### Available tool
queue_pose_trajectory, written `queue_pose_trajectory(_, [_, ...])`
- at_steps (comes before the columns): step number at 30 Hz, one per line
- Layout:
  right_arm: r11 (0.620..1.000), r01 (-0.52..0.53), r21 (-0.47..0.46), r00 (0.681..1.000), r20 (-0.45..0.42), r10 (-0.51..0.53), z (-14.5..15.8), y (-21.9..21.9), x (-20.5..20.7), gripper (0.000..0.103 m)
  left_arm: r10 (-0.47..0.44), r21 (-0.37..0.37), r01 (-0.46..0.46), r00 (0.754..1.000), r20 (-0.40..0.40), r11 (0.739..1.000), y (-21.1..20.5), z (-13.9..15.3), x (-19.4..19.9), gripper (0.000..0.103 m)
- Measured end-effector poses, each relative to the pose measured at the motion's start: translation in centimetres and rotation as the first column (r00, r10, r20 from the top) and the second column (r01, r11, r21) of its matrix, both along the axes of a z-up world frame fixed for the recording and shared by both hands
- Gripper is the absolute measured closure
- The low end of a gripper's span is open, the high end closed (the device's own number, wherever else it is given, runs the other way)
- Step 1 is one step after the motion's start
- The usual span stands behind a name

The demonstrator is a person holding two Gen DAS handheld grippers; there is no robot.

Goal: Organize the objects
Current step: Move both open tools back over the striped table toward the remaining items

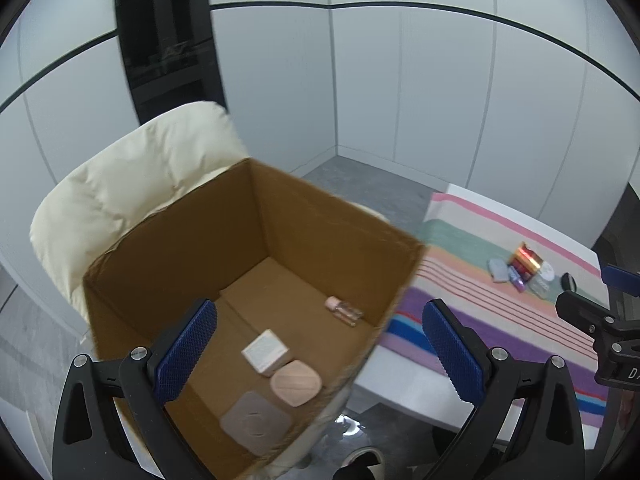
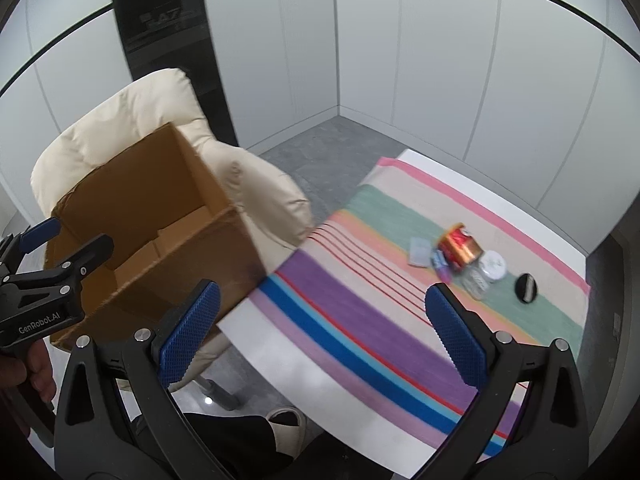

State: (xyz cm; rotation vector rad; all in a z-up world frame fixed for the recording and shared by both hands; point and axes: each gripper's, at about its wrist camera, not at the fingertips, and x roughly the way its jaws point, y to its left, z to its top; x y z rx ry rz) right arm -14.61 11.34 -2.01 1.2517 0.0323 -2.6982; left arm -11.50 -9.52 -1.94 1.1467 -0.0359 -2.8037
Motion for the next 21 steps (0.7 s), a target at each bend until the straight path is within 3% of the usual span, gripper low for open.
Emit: queue_pose_trajectory(21, [0.975,0.221,0.008,0.975,0.006,-0.221,-0.6,13.5,2.8,0.0,-0.22,-0.003,0.22,0.976,0.01,0.976,13.2,-0.5,-2.3,0.0])
